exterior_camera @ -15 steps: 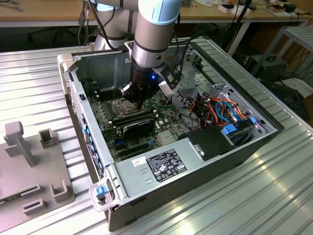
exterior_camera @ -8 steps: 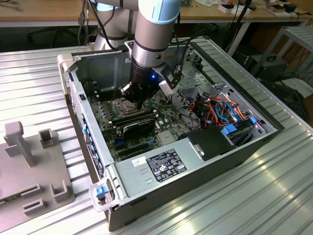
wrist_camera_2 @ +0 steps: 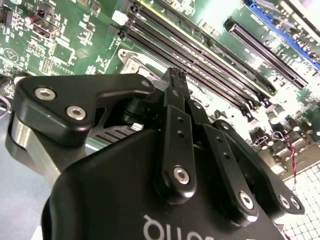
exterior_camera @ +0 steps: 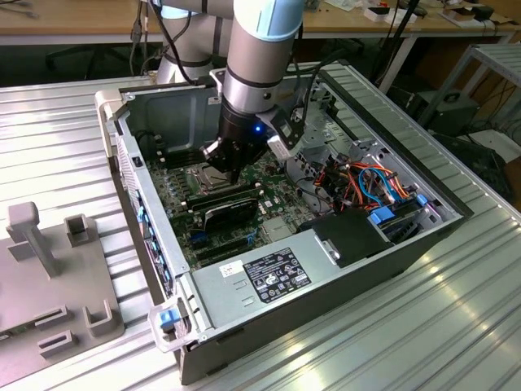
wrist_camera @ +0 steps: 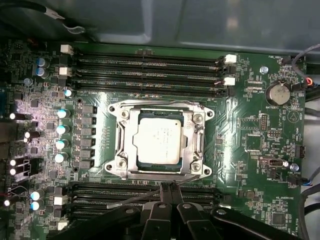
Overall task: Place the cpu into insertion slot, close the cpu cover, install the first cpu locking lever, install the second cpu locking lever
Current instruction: 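Install the second cpu locking lever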
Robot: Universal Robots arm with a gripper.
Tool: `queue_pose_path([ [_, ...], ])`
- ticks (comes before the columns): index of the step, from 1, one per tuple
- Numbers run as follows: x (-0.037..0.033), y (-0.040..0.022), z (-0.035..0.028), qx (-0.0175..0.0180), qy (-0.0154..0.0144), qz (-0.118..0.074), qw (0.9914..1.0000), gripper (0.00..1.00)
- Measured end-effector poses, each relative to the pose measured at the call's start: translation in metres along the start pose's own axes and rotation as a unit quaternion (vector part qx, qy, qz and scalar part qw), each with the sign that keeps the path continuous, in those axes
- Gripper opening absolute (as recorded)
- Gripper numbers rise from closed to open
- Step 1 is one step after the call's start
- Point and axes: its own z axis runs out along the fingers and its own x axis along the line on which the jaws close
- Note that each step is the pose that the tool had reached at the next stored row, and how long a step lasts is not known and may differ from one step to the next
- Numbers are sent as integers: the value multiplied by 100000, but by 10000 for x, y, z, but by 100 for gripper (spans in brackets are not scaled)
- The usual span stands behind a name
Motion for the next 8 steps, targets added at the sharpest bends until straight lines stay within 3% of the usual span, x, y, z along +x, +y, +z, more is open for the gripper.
queue_pose_path([
  [8, 226, 11, 5, 3, 21, 1, 100000, 11],
])
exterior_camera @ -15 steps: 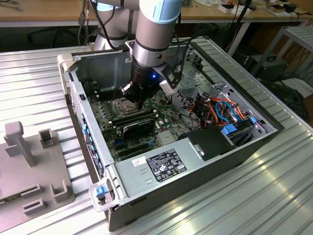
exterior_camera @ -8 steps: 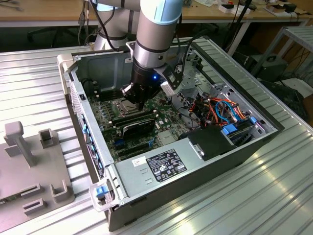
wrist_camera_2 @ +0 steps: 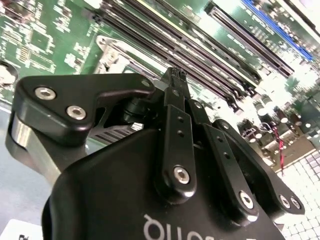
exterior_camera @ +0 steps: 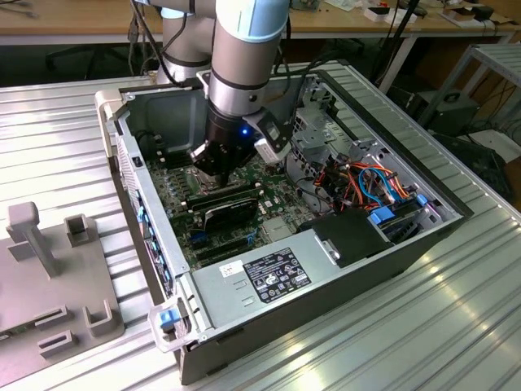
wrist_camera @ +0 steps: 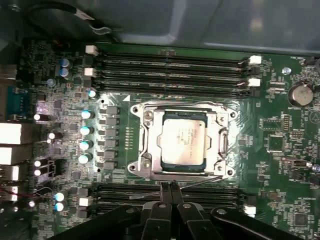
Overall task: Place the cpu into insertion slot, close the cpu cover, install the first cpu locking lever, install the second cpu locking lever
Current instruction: 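Install the second cpu locking lever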
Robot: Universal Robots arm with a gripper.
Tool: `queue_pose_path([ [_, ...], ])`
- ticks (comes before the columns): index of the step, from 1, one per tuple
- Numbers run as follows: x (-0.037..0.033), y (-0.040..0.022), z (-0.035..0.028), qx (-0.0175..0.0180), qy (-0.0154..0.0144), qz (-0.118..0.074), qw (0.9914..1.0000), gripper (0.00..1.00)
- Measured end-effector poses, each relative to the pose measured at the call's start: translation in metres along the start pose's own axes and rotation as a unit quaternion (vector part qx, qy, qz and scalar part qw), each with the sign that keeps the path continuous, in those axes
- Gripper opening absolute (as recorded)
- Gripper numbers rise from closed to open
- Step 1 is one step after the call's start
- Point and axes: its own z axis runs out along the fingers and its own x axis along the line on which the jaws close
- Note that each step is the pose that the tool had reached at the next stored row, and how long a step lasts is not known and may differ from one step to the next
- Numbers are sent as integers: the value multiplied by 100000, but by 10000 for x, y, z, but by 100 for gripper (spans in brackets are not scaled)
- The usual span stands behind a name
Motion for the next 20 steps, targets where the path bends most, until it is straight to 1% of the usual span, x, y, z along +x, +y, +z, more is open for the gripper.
queue_pose_path([
  [4, 50, 1, 4, 33, 41, -12, 100000, 11],
  [6, 129, 5, 7, 27, 36, -3, 100000, 11],
  [12, 209, 8, 16, 26, 32, -8, 100000, 11],
  [14, 245, 15, 20, 26, 53, 25, 100000, 11],
  [19, 253, 21, 23, 19, 186, 92, 100000, 11],
  [20, 253, 21, 24, 17, 290, 103, 100000, 11],
])
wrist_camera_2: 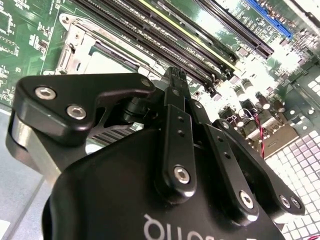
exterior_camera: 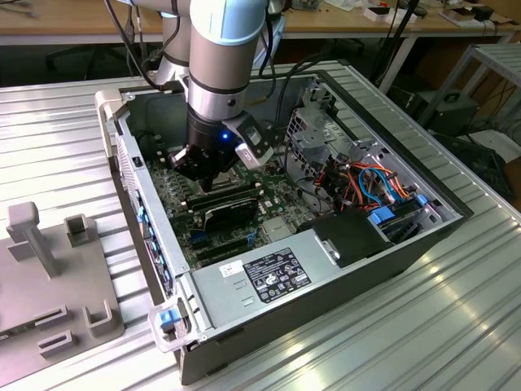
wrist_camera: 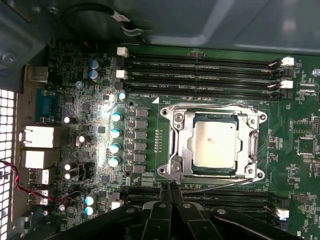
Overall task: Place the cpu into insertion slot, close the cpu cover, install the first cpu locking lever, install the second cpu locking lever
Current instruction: 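Install the second cpu locking lever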
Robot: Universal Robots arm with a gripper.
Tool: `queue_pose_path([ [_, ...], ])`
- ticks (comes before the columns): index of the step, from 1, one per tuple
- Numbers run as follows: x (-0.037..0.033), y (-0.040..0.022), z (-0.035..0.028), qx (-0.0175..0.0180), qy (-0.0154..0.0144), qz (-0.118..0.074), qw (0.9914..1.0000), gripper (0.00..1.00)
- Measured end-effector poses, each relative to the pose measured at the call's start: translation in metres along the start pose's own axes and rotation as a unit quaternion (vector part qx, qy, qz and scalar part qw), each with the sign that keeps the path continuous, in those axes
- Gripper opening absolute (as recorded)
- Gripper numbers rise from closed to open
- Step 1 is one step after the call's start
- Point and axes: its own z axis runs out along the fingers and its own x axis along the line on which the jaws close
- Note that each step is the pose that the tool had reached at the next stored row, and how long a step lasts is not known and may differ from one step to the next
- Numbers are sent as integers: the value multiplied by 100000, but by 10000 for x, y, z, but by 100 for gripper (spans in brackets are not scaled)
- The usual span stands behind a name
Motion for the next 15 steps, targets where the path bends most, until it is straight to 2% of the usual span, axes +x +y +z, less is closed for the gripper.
queue_pose_path([
  [15, 1, -1, 18, -8, 47, -3, 100000, 11],
])
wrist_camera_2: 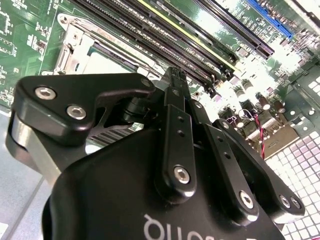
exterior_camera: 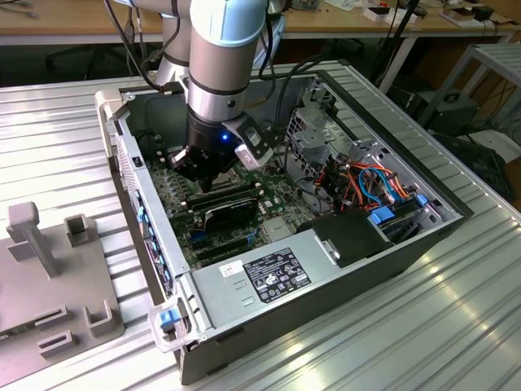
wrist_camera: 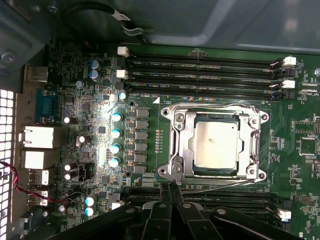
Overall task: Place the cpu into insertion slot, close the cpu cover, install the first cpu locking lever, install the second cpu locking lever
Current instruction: 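Install the second cpu locking lever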
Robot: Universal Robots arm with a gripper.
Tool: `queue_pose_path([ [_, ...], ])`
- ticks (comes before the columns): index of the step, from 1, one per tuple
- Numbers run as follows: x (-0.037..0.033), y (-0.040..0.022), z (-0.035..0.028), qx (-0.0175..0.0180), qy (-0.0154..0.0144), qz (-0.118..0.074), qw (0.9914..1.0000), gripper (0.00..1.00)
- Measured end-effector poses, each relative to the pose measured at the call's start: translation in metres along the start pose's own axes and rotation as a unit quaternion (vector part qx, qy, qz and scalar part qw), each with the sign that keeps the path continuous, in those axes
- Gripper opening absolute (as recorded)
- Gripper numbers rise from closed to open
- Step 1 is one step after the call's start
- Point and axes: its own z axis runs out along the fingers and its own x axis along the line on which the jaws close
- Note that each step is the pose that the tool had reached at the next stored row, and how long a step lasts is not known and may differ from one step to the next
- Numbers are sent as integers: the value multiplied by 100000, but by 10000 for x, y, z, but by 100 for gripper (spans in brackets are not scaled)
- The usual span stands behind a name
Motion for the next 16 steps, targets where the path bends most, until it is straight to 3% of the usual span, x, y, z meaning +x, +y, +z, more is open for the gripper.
queue_pose_path([
  [5, 0, 0, 17, -26, 338, 10, 99999, 11],
  [16, 0, 15, 87, -129, 339, 8, 99999, 11],
])
